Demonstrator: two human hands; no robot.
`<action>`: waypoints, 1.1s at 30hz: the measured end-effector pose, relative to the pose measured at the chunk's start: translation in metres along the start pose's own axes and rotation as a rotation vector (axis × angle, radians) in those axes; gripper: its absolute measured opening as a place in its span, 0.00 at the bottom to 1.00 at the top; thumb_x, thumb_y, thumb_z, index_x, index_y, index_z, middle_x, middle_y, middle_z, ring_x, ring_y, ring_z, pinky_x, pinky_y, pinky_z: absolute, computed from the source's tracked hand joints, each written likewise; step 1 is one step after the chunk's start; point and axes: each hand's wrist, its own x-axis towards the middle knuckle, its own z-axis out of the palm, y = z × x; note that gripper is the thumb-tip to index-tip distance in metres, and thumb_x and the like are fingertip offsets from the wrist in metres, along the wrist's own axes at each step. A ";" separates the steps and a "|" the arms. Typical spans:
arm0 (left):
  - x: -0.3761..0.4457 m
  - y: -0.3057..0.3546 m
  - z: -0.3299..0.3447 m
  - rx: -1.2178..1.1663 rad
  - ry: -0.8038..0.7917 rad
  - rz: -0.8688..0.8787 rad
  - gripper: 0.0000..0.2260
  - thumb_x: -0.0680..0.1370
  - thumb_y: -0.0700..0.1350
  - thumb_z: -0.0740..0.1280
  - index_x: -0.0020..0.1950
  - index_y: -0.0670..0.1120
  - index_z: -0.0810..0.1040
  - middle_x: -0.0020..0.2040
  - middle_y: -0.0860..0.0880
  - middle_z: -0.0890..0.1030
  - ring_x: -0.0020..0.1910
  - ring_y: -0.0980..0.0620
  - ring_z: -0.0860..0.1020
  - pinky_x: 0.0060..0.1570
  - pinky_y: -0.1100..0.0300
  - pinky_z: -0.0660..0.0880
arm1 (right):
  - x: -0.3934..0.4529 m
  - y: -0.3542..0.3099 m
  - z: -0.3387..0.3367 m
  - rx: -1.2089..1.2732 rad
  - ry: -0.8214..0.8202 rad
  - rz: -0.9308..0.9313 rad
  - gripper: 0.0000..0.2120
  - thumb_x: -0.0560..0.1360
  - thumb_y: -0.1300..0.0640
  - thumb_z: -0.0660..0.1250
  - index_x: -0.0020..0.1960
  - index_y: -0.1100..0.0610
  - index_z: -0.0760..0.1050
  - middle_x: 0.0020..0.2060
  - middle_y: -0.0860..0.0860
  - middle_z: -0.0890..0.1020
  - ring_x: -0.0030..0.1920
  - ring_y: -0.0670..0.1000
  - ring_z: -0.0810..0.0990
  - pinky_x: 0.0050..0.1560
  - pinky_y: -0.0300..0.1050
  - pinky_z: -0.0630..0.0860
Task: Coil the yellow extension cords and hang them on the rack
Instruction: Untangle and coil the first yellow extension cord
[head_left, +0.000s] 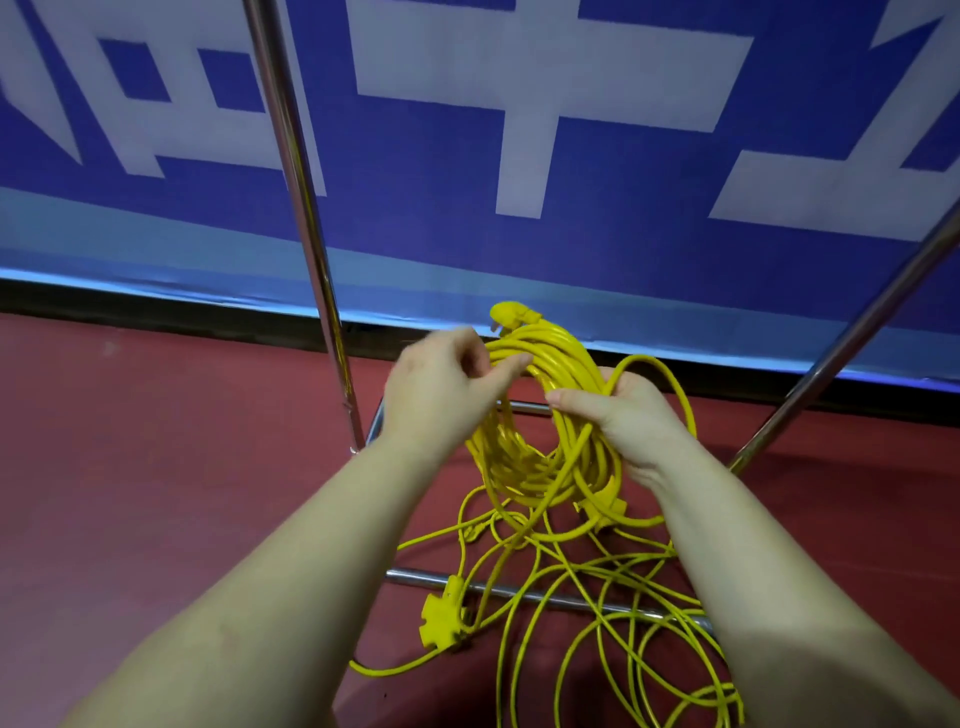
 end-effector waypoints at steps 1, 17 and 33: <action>-0.002 0.003 0.006 -0.045 -0.118 -0.113 0.20 0.71 0.62 0.69 0.31 0.47 0.73 0.27 0.52 0.73 0.32 0.51 0.71 0.36 0.58 0.64 | 0.001 0.000 0.001 0.022 0.022 -0.020 0.06 0.70 0.67 0.70 0.39 0.59 0.76 0.23 0.48 0.78 0.22 0.45 0.76 0.26 0.36 0.72; 0.000 0.008 0.036 -1.160 -0.402 -0.959 0.08 0.77 0.47 0.66 0.46 0.43 0.79 0.43 0.44 0.81 0.37 0.48 0.81 0.39 0.55 0.80 | -0.003 0.003 0.026 -0.692 -0.075 -0.200 0.08 0.68 0.49 0.74 0.45 0.49 0.78 0.35 0.41 0.80 0.38 0.38 0.79 0.36 0.30 0.71; 0.013 -0.014 0.001 -1.027 -0.539 -0.782 0.10 0.77 0.42 0.64 0.36 0.43 0.73 0.26 0.50 0.76 0.24 0.55 0.76 0.30 0.63 0.77 | 0.001 -0.020 -0.018 0.208 0.105 0.295 0.08 0.79 0.61 0.58 0.46 0.60 0.75 0.30 0.51 0.71 0.31 0.47 0.69 0.37 0.45 0.75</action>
